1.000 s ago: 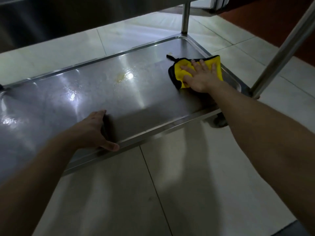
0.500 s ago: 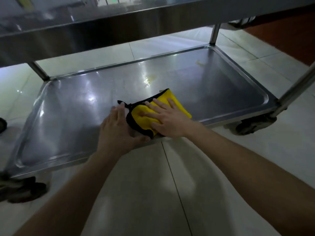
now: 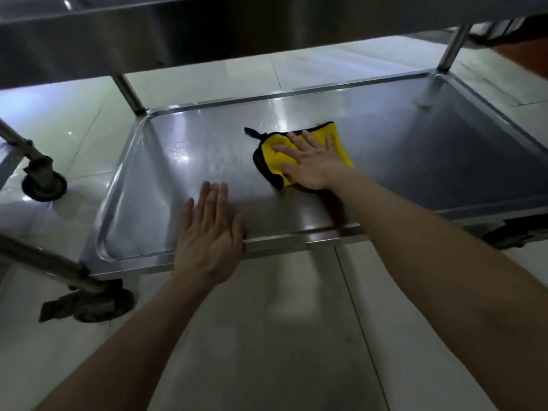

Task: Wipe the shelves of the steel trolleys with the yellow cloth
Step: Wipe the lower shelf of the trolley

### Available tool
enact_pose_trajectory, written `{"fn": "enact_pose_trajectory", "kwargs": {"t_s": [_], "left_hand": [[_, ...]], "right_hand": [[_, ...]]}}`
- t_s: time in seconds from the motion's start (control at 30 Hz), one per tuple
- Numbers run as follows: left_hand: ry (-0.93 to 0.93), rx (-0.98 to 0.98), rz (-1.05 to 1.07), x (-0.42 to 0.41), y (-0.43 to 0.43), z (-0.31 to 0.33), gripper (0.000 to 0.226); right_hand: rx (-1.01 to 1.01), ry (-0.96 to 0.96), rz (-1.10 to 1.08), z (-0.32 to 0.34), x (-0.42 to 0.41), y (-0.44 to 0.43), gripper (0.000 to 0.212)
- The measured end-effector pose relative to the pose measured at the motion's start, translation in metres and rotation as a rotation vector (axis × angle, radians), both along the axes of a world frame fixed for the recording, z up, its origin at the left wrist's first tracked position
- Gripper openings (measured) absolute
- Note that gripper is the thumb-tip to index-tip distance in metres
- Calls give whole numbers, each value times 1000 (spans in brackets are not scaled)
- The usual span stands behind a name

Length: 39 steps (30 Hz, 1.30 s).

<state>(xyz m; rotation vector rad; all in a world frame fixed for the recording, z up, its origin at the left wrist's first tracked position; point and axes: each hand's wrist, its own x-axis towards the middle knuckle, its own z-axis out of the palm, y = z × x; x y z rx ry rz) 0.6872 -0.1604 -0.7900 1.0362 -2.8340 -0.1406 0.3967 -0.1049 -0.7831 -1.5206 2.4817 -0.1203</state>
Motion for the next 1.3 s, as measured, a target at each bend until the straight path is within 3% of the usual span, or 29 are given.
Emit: {"fn": "enact_pose_trajectory", "kwargs": {"t_s": [0.13,0.3,0.43,0.53,0.7,0.87,1.07,1.3], "left_hand": [[26,0,14,1,-1,-3,76],[80,-33,29,0,0,-6,74],[91,-38,13,1,-1,-7,66],[34,-2,24,2,2,-2,68],[-23,-4,-87,24,11,18,74],[68,52,-155,43,23,40,50],[-174,289,-232,53,76,124,50],[-342,456,-335,43,131,306,50]], "right_hand": [[-34,10,33,-2,13,-14,64],[-119,-4,245,4,67,42,56],[-160,-56,354,4,122,107,72],[-113,33,351,7,133,123,72],[-199,-33,346,24,148,142,49],[-183,-89,258,59,139,187,44],[-9,-272,-64,150,118,260,54],[130,-434,-382,301,117,373,59]]}}
